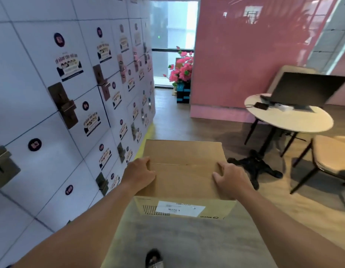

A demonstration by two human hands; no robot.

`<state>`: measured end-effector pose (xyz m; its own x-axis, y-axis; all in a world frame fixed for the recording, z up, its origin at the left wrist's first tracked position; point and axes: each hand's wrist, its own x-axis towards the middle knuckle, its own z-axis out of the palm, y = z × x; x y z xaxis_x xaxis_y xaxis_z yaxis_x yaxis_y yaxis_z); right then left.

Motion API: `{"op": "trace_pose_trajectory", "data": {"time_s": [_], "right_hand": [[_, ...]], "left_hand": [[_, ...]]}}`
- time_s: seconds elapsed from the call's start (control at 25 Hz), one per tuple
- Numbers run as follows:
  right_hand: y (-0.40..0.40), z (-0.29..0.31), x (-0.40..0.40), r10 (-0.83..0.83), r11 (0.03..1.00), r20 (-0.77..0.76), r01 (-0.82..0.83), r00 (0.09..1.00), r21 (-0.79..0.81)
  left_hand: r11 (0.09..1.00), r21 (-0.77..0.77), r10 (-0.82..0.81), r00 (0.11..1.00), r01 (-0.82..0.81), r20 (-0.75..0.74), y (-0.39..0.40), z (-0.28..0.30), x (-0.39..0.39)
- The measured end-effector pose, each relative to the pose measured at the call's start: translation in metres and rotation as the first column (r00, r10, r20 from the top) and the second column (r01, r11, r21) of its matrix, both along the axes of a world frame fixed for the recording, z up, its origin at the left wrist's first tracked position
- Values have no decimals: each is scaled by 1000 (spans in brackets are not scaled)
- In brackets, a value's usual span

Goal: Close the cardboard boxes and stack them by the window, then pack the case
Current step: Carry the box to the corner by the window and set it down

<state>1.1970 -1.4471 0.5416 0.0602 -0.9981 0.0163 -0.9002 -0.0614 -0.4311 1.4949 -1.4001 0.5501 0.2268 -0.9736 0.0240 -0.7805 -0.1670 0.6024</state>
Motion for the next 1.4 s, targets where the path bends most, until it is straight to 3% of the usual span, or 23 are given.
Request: {"op": "trace_pose_trajectory", "data": {"time_s": [0.52,0.96,1.4], "right_hand": [[-438,12,98,-65,998,52,64,997,9],[-859,17,143,66,997,35,-67,997,24],[-1226,5,267,67,996,36,-69,997,57]], "left_hand": [[999,-3,-54,998,54,9,-453,-1,103],[999,0,41,999,-41,3,-848,14,146],[998,21,66,998,-66,-16,-1219,-11,269]]}}
